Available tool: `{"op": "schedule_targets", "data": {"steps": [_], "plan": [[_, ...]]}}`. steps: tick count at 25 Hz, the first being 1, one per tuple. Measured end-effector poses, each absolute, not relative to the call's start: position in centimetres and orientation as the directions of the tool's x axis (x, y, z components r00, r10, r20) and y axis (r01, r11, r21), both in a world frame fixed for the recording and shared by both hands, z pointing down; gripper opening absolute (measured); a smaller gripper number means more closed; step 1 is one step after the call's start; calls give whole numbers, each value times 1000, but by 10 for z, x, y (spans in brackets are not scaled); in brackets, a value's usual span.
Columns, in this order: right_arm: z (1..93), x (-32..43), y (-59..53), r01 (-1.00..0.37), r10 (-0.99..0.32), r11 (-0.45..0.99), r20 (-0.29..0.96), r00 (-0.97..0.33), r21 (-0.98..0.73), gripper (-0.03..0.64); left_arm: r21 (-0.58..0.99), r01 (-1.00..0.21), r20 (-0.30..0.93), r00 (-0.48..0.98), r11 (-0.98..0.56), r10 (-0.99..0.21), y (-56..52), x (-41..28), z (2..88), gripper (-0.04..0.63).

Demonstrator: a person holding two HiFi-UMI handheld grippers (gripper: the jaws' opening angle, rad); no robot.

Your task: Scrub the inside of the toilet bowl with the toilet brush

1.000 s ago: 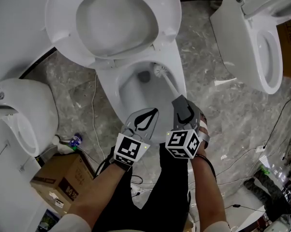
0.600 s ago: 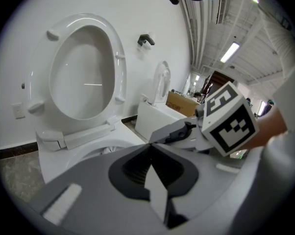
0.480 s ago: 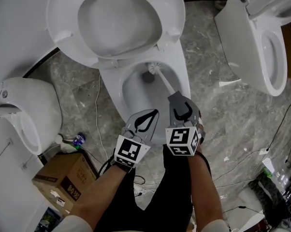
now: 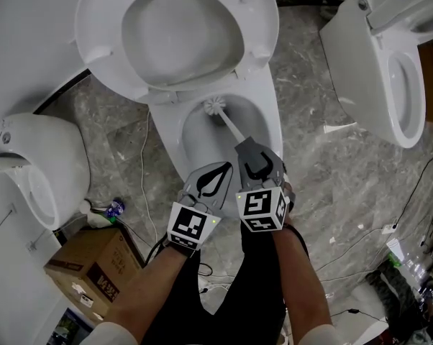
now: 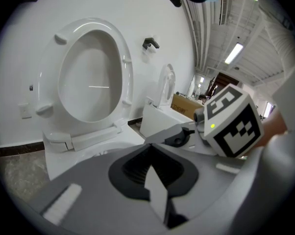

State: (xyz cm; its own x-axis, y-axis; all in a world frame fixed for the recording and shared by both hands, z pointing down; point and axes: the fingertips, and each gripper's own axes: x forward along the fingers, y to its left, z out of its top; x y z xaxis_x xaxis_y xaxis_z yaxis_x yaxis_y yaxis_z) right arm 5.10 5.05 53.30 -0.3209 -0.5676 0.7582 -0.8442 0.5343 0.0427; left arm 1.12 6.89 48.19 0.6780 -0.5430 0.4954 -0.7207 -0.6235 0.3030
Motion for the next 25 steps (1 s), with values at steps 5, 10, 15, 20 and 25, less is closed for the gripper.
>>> {"op": "schedule_targets", "data": {"steps": [5, 10, 15, 20, 25], "plan": [[535, 50, 58, -814, -534, 579, 773, -343, 39, 160, 302, -736, 498, 664, -606, -557, 68, 0, 475, 6], [533, 65, 83, -807, -482, 589, 824, -298, 52, 160, 315, -744, 506, 657, -590, -559, 72, -10, 471, 6], [542, 65, 115, -799, -430, 599, 862, -269, 50, 160, 334, -737, 503, 666, -587, -550, 80, -8, 472, 6], [565, 57, 126, -804, -419, 593, 871, -256, 49, 160, 338, -737, 494, 668, -585, -556, 81, -10, 483, 6], [586, 44, 131, -793, -404, 608, 870, -282, 25, 160, 343, -750, 502, 655, -565, -565, 83, -21, 501, 6]]}}
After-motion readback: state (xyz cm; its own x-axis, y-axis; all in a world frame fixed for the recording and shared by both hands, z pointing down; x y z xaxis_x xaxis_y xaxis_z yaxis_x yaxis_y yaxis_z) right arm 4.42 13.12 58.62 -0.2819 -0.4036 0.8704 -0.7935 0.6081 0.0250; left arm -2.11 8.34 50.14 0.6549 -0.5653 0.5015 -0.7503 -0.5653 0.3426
